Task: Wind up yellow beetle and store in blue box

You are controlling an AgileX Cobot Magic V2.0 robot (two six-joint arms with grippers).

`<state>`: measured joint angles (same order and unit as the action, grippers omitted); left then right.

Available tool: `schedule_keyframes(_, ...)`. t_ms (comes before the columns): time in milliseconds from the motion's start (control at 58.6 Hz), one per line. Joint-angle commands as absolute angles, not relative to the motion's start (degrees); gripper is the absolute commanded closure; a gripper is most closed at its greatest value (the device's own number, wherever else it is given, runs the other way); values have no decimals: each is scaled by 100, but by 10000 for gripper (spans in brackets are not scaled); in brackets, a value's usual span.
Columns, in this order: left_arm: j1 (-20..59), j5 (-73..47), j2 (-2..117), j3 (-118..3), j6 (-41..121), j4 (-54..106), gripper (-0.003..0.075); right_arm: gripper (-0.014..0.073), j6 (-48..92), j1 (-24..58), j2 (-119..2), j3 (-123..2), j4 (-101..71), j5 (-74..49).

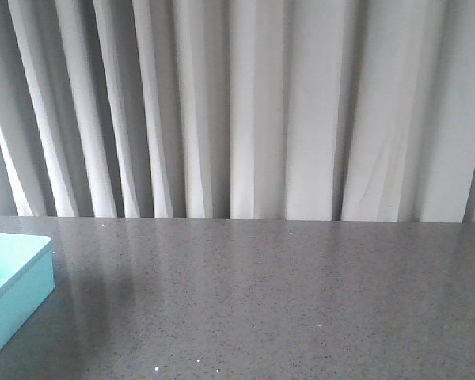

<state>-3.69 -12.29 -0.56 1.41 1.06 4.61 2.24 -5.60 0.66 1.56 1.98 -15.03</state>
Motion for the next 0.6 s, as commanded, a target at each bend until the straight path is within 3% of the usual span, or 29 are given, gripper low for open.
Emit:
schedule_keyframes(0, -333, -843, -41, 59, 67, 476, 726, 601, 232, -571, 128, 178, 258, -257)
schedule_keyframes(256, -333, -843, -41, 59, 67, 476, 726, 601, 251, -571, 128, 178, 259, 1846)
schedule_keyframes(580, -333, -843, -41, 59, 67, 476, 726, 601, 251, -571, 128, 178, 259, 1052)
